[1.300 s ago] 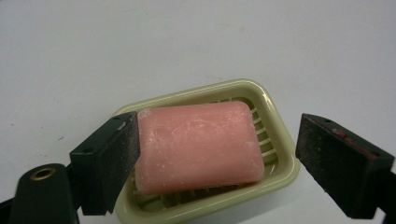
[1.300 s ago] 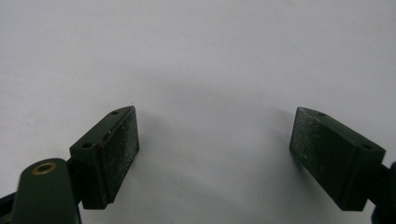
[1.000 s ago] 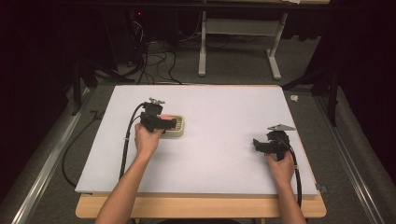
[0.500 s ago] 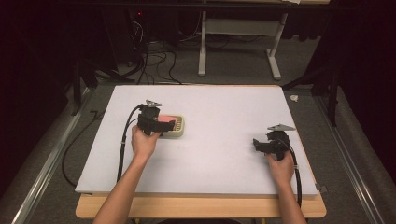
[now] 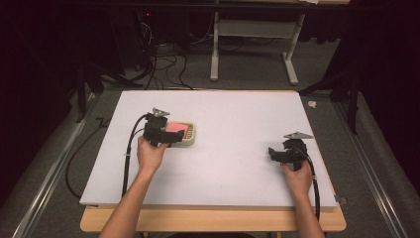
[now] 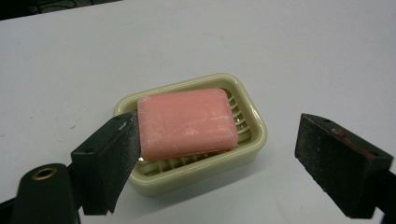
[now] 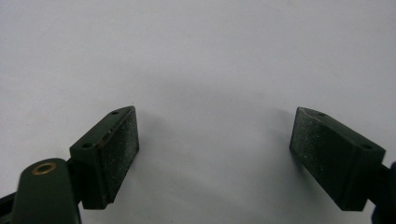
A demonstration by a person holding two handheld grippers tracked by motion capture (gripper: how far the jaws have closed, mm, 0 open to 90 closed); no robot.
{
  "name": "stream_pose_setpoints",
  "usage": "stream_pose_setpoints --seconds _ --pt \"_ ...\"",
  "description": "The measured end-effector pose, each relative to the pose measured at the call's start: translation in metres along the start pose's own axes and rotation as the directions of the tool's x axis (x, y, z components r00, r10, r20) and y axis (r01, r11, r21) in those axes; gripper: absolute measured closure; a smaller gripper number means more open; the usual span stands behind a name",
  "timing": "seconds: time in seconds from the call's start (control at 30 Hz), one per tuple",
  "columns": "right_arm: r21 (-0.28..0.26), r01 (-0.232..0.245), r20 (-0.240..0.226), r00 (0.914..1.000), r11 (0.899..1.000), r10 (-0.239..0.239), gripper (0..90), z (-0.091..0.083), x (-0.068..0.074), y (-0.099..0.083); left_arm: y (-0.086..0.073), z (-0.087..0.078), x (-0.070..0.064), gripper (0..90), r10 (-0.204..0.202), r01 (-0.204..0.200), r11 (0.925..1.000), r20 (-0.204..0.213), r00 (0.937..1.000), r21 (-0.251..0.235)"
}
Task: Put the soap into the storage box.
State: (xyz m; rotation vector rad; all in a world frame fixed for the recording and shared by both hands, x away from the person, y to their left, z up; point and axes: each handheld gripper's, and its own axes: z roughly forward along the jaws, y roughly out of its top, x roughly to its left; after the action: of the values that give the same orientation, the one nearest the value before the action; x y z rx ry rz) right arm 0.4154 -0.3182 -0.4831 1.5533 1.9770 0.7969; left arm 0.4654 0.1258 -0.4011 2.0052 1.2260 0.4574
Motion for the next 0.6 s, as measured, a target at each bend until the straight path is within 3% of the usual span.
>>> stream_pose_setpoints --seconds 0.6 --pt "0.0 0.0 0.0 1.0 1.0 0.0 16.3 0.0 0.0 0.0 -0.011 -0.01 0.001 16.0 0.018 -0.017 0.9997 0.035 0.9992 -0.016"
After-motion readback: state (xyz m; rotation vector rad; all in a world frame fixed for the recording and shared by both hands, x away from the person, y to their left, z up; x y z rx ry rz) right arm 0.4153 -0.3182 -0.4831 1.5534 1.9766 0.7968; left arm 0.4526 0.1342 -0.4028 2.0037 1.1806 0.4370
